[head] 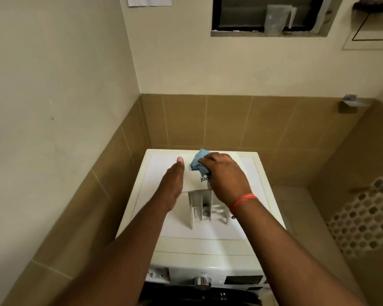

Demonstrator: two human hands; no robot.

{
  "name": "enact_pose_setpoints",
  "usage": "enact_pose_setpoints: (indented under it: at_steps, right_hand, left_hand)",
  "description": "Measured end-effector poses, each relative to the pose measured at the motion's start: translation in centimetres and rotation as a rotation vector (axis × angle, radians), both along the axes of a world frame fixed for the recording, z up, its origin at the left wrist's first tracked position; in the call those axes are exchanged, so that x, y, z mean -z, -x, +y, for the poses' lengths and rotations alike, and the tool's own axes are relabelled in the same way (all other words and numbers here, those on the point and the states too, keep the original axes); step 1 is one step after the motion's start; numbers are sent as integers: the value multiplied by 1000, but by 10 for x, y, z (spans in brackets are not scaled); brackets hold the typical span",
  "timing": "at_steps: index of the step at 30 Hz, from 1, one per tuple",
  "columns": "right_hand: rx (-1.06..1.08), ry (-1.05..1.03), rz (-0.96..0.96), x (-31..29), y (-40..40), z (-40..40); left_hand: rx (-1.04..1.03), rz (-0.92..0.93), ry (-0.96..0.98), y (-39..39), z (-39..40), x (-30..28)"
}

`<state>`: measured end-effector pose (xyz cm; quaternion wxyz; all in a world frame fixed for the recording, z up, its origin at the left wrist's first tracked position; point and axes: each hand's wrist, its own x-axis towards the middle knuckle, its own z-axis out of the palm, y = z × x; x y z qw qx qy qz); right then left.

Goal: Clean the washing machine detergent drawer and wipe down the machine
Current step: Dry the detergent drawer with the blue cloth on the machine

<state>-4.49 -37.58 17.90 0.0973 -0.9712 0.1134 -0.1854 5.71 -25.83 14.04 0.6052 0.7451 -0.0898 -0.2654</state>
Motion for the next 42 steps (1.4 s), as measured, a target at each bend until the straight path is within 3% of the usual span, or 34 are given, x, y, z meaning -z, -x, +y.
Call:
enact_pose_setpoints:
  at_steps: [5, 13, 18, 22, 24, 29, 35, 42]
  right_hand:
    - [212, -35, -2, -3, 13, -36]
    - [-167, -25, -19, -5, 20, 8]
    - [49, -97, -45, -7, 48, -30]
    - [338, -241, -372, -20, 56, -40]
    - [427, -251, -445, -23, 58, -35]
    - [274, -288, -128, 1, 50, 18]
    - [72, -139, -110, 18, 46, 42]
    - [294, -118, -154, 20, 70, 6]
  left_hand:
    - [0, -38, -38, 14, -3, -7]
    - [-39, -30, -2, 22, -5, -9]
    - [23, -48, -22, 22, -1, -7]
    - [44, -56, -24, 19, -1, -4]
    - [59, -58, -32, 17, -1, -2]
    - [73, -68, -56, 11, -4, -1]
    - [92, -65, -94, 4, -9, 3]
    - [84, -115, -74, 1, -8, 4]
